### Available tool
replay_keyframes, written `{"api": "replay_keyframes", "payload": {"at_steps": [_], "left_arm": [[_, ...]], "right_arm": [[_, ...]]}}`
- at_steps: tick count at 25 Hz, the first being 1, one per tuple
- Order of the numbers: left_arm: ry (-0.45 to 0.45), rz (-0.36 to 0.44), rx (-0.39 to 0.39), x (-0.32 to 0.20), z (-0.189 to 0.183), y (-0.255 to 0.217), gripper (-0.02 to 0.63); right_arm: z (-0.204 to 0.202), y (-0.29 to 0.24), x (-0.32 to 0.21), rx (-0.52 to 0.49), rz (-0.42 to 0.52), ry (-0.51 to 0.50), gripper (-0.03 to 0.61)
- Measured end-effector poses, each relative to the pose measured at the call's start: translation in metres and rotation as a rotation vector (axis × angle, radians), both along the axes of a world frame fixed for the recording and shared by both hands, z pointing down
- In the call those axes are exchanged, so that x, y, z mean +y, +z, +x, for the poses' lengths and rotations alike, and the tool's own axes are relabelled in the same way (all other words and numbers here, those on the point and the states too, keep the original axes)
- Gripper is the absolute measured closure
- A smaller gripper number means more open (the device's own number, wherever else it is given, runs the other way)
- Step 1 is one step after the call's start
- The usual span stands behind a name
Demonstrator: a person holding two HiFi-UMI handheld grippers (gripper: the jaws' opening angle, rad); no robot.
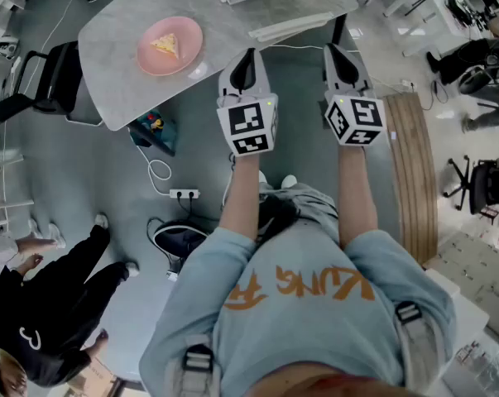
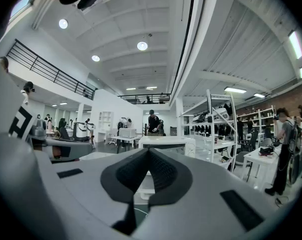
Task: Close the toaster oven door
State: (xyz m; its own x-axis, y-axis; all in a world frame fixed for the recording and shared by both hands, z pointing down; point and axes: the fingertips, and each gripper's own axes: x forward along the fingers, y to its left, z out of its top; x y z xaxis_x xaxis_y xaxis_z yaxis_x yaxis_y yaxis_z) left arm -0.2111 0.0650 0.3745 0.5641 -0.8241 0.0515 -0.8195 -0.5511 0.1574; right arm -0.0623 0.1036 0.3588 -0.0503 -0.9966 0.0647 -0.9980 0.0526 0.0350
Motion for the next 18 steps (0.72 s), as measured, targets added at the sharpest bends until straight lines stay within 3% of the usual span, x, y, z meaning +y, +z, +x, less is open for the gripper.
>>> {"api": "replay_keyframes", "payload": {"at_steps": [6,12,18], "left_arm": [[0.023,-0.013,0.017,-0.015,-0.001,0.006,0.612],[0.046,-0.007,0.04,-0.033,0.024,0.002,0.612],[0.011,0.019,0.016,-0.072,0.049,0.0,0.612]], "right_arm": [[0.006,0.0,-0.012,-0.027,0.018,0.064,0.58],[0.041,-0.012,-0.022,-0.021,0.041,0.101,0.58],[0.077,-0.009,-0.064,-0.048,0.062,0.077,0.58]]}}
